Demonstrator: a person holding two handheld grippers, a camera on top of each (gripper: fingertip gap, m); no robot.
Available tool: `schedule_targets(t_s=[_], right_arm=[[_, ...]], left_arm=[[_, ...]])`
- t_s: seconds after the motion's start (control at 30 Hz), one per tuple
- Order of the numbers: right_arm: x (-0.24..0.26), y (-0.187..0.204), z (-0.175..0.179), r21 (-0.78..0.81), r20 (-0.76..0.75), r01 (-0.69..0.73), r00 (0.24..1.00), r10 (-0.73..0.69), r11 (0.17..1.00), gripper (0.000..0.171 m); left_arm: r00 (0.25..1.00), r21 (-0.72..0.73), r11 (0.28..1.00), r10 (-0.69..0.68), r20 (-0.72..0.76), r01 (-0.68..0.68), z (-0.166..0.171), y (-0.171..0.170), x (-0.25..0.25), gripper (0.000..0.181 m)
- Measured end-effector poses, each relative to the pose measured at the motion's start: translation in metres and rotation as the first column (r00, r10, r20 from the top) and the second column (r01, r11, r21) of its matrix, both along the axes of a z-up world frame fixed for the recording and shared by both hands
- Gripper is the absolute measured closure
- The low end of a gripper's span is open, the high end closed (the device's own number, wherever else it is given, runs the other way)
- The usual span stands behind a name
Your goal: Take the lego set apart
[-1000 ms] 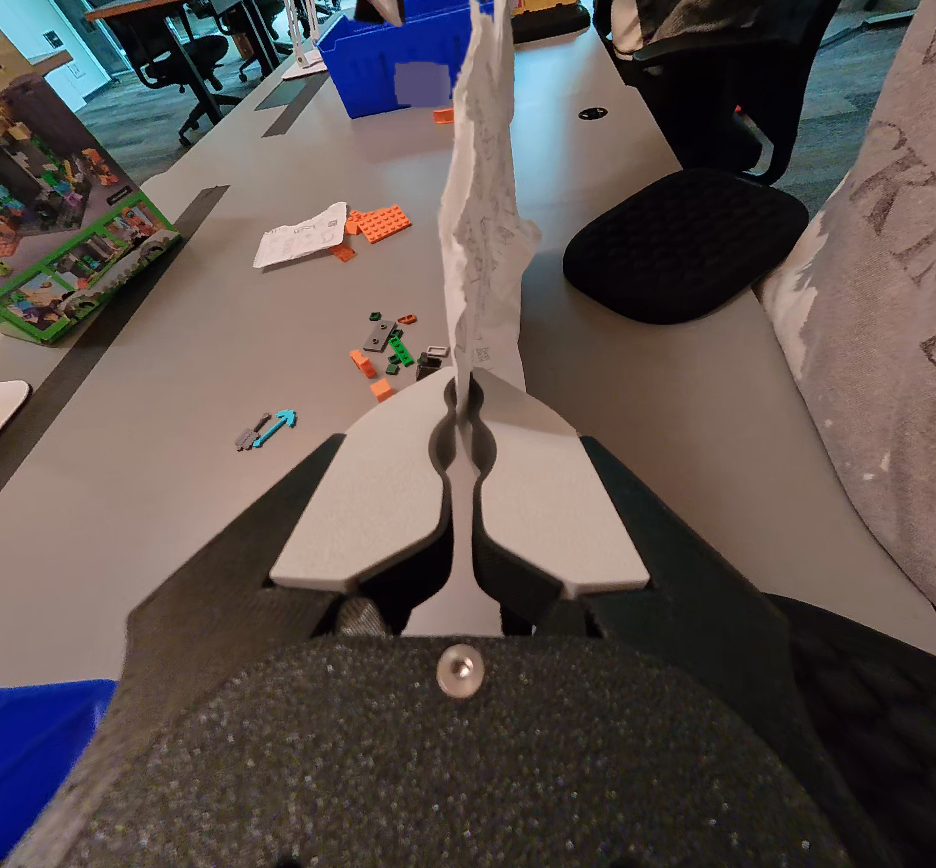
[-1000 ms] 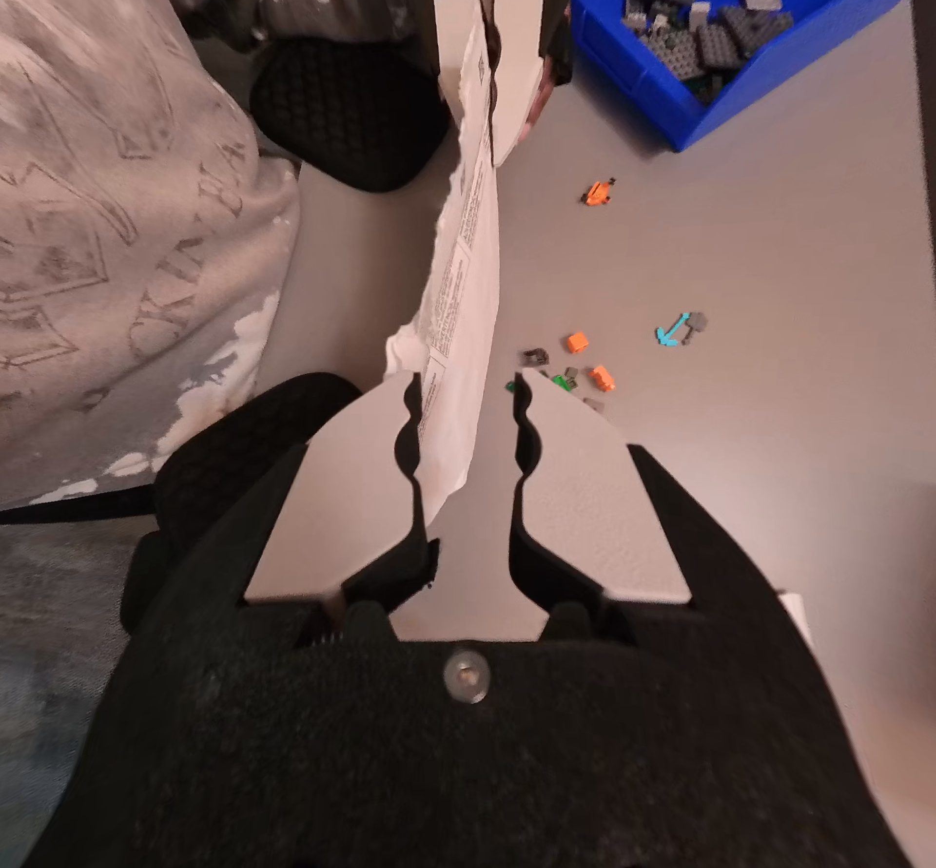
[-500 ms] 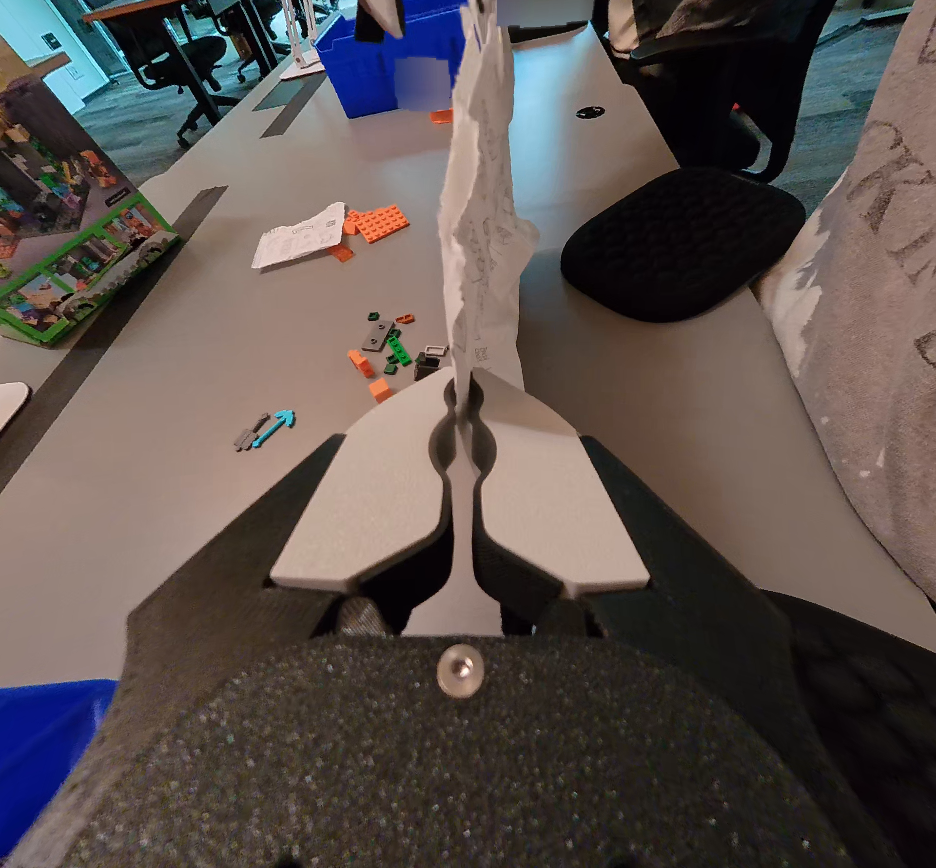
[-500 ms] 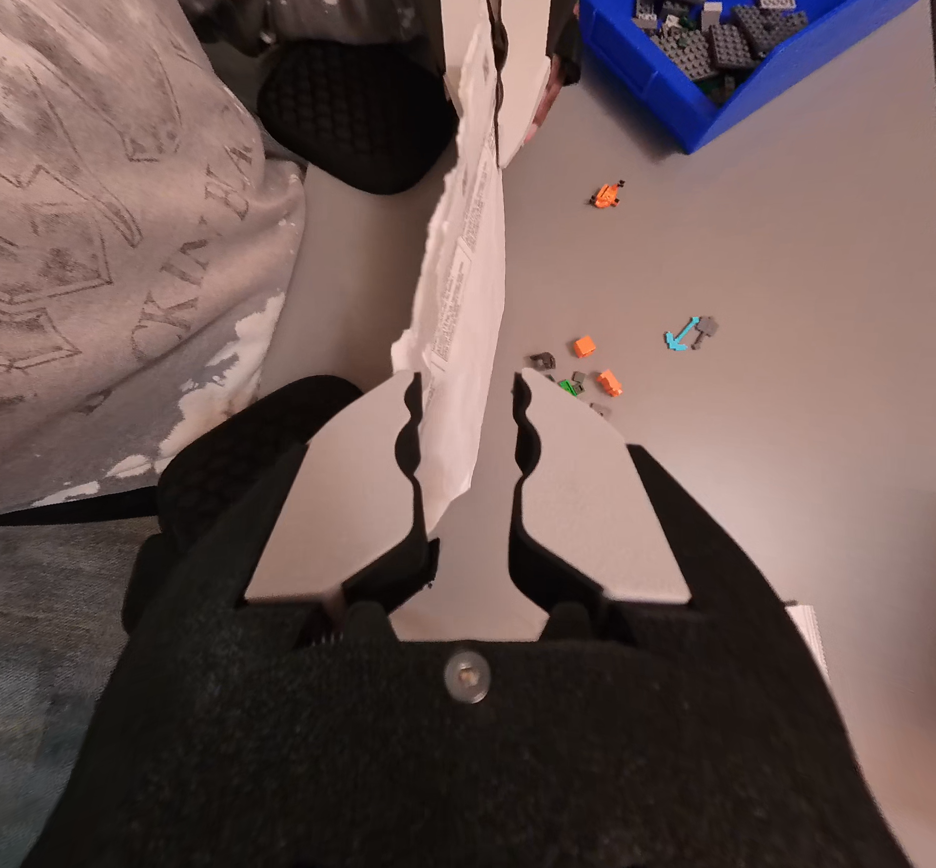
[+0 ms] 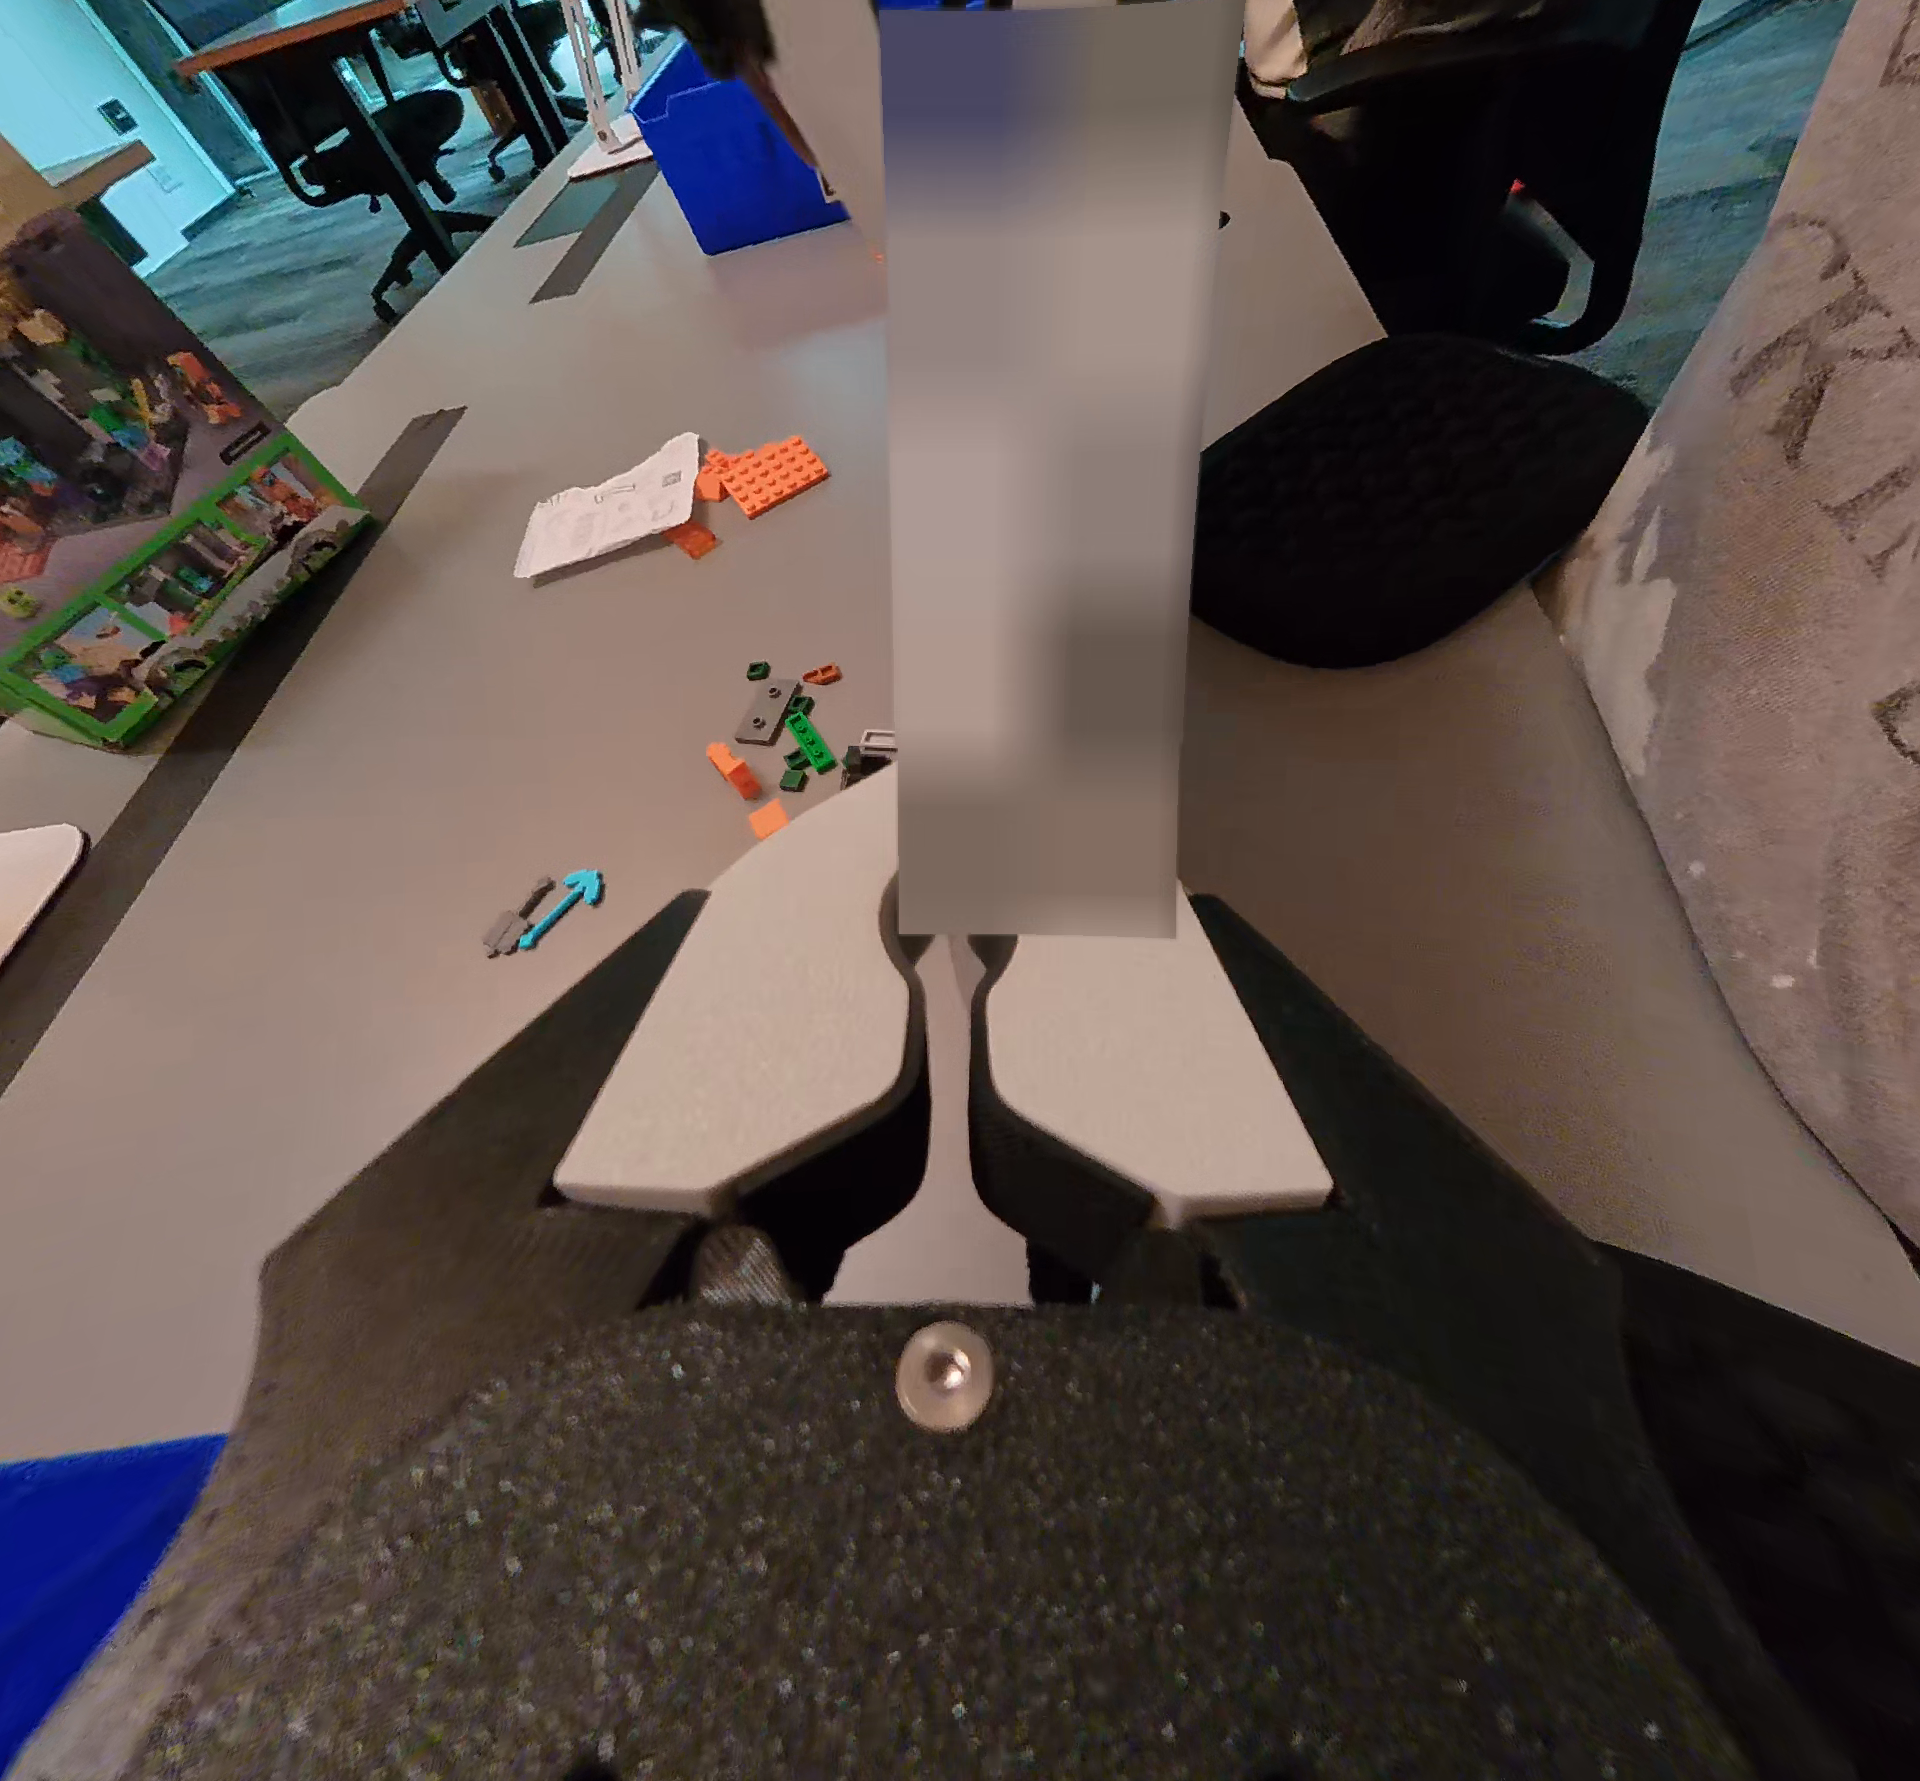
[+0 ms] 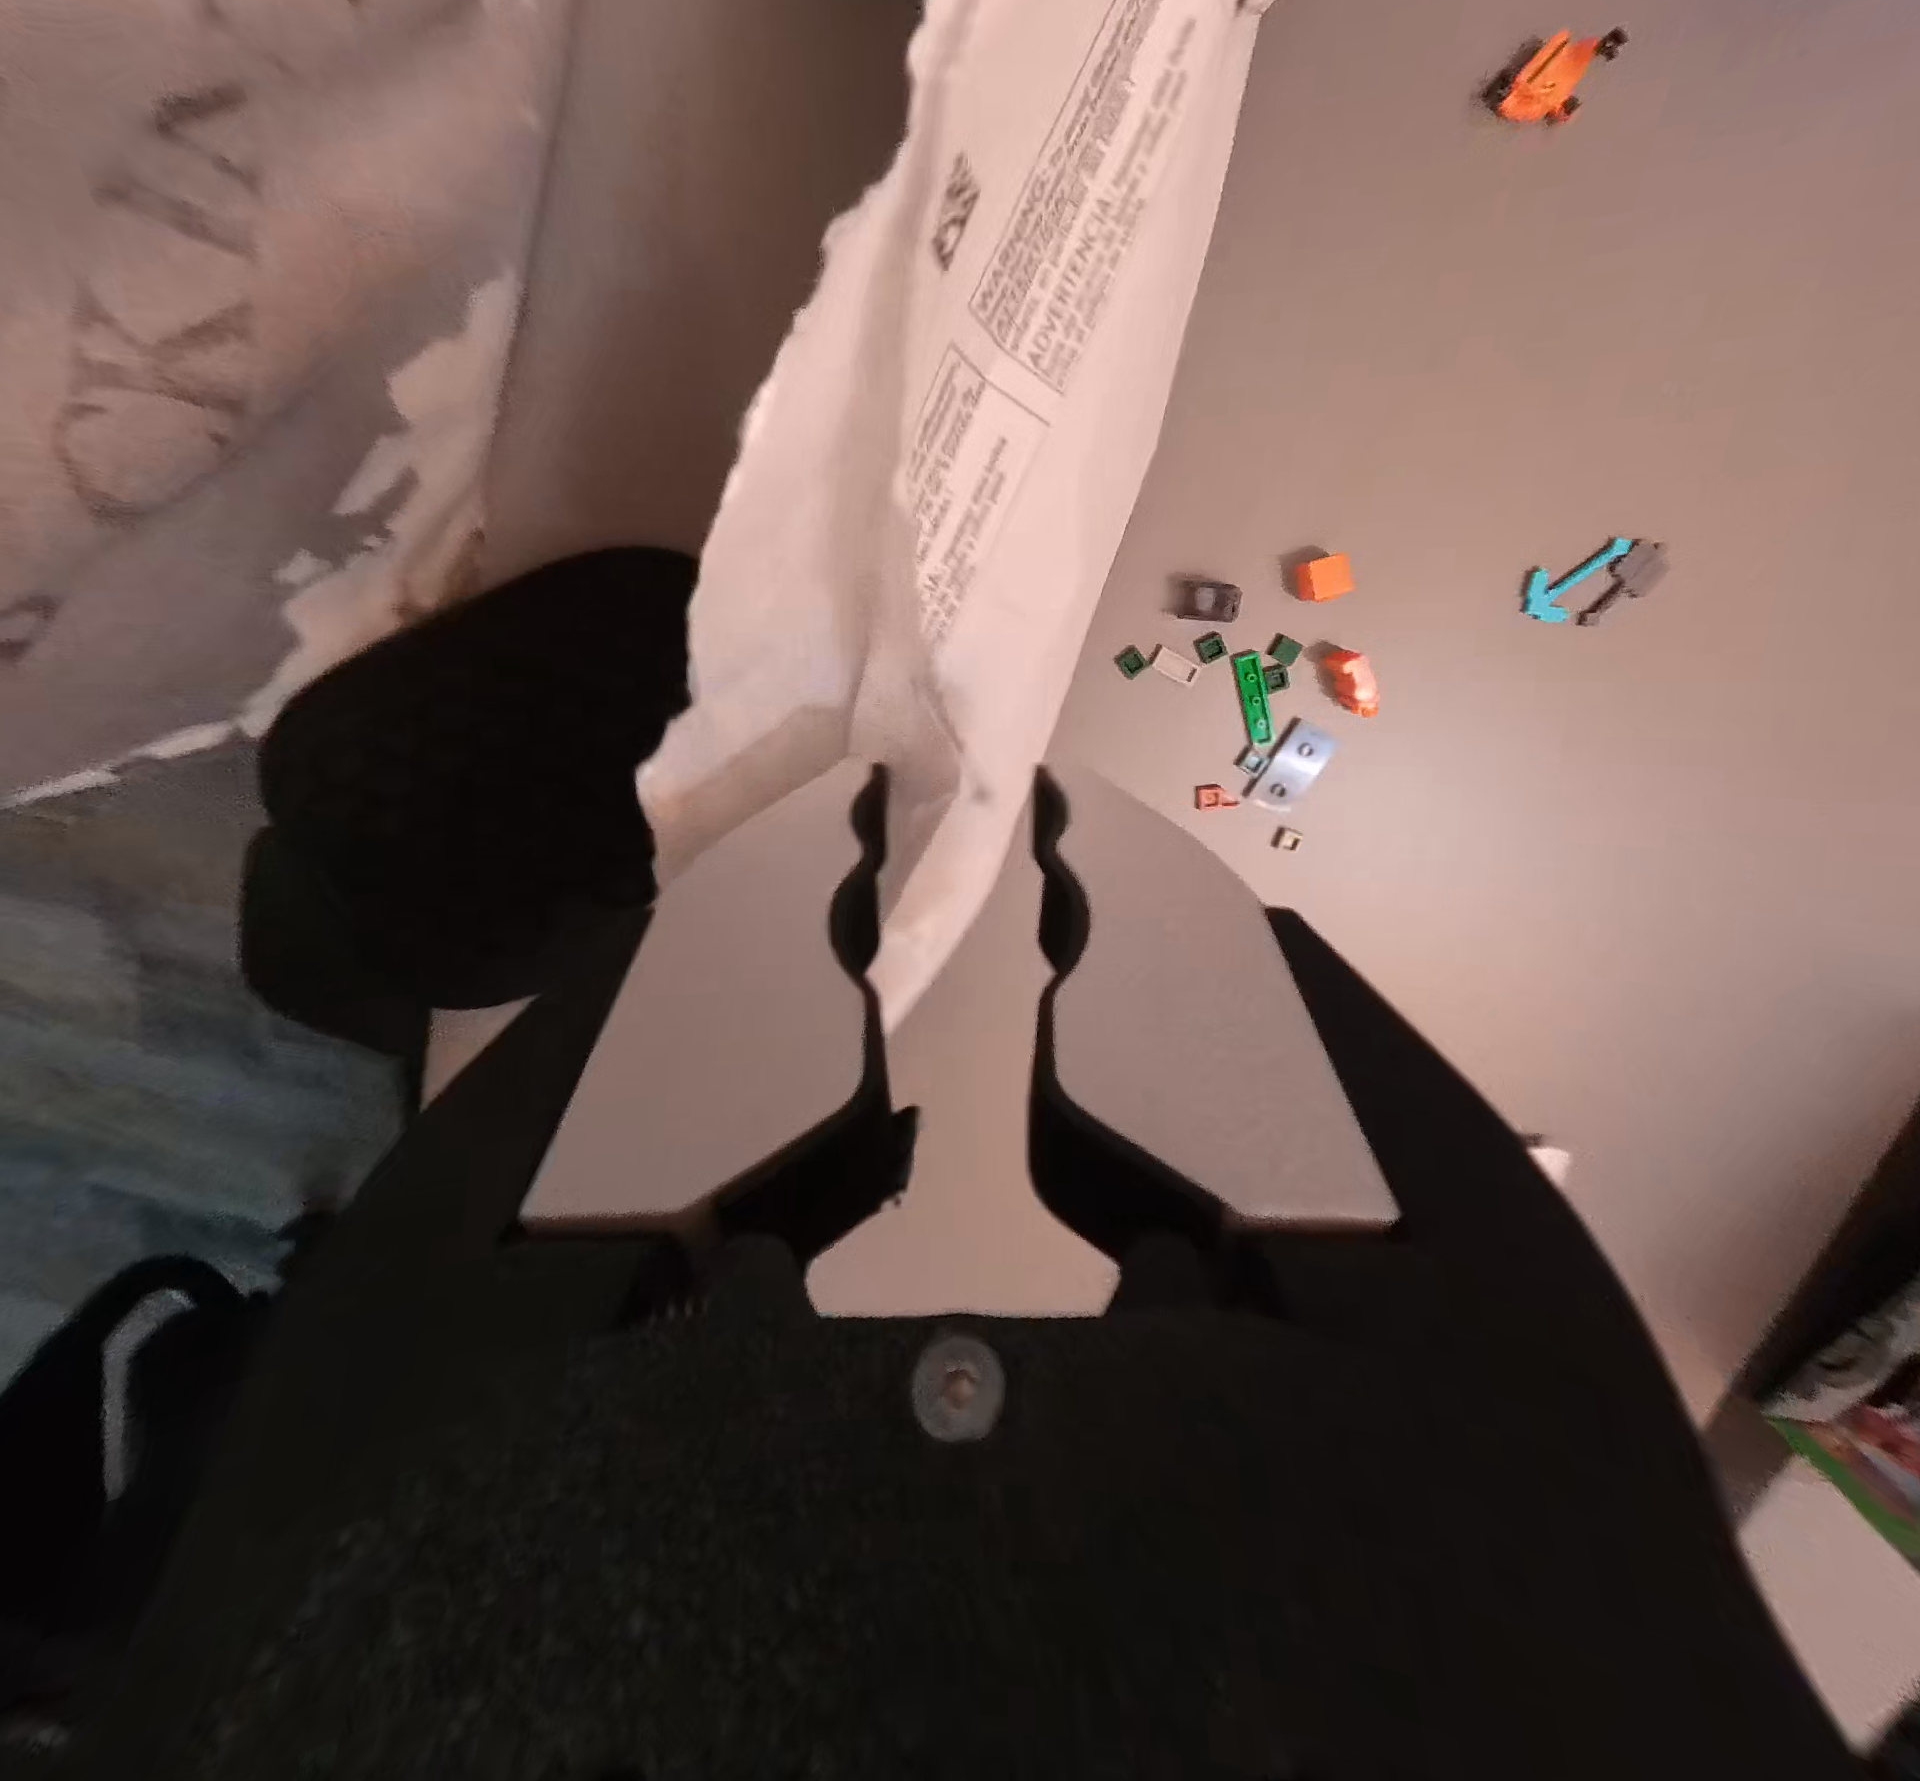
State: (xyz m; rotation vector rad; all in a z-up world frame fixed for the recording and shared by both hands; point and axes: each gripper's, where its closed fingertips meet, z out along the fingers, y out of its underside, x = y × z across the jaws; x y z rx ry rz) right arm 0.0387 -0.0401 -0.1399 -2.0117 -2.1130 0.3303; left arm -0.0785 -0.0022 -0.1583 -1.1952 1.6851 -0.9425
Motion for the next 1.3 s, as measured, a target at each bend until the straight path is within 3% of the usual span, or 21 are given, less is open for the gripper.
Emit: schedule_targets(t_s=[0.07, 0.23, 0.4, 0.5, 0.6, 0.73, 0.93, 1.03, 1.1, 1.2, 1.3], right_arm=[[-0.003, 0.002, -0.009, 0.039, 0.042, -0.014, 0.999, 0.013, 0.999, 0.171], [-0.006, 0.013, 0.000, 0.105, 0.038, 0.103, 0.994, -0.107, 0.989, 0.171], [0.002, 0.034, 0.020, 0.131, 0.005, 0.303, 0.952, -0.306, 0.944, 0.171], [0.001, 0.042, 0.020, 0.136, 0.028, 0.330, 0.941, -0.337, 0.934, 0.171], [-0.016, 0.040, 0.024, 0.124, 0.009, 0.315, 0.948, -0.318, 0.941, 0.171], [-0.028, 0.035, 0.034, 0.179, 0.008, 0.295, 0.954, -0.301, 0.939, 0.171], [-0.030, 0.027, 0.040, 0.126, -0.056, 0.317, 0.948, -0.312, 0.940, 0.171], [-0.031, 0.023, 0.036, 0.120, -0.069, 0.301, 0.953, -0.294, 0.946, 0.171], [-0.032, 0.022, 0.032, 0.129, -0.062, 0.293, 0.956, -0.287, 0.947, 0.171], [-0.026, 0.035, 0.026, 0.224, -0.027, 0.302, 0.952, -0.304, 0.926, 0.171], [-0.007, 0.065, 0.031, 0.375, -0.027, 0.364, 0.924, -0.382, 0.853, 0.171]], left_arm=[[1.000, 0.003, 1.000, 0.007, 0.002, -0.007, 0.000, 0.000, 0.000, 0.181], [0.998, 0.031, 0.998, 0.060, 0.009, -0.060, 0.021, 0.005, -0.019, 0.146], [0.977, 0.230, 0.954, 0.165, 0.133, -0.193, 0.100, -0.003, -0.035, 0.152], [0.985, 0.373, 0.911, 0.158, 0.076, -0.175, 0.121, -0.024, -0.010, 0.155], [0.990, 0.461, 0.885, 0.116, -0.083, -0.065, 0.103, -0.035, 0.027, 0.152], [0.951, 0.529, 0.849, 0.152, -0.270, 0.015, 0.074, -0.016, 0.046, 0.153], [0.898, 0.566, 0.822, 0.202, -0.392, 0.062, 0.045, -0.009, 0.046, 0.171], [0.855, 0.620, 0.782, 0.284, -0.435, 0.055, 0.032, 0.003, 0.041, 0.168], [0.838, 0.634, 0.768, 0.283, -0.466, 0.093, 0.023, -0.001, 0.041, 0.181], [0.810, 0.641, 0.746, 0.257, -0.528, 0.182, 0.005, -0.012, 0.042, 0.181], [0.794, 0.579, 0.770, 0.162, -0.586, 0.270, -0.010, -0.042, 0.039, 0.181]])
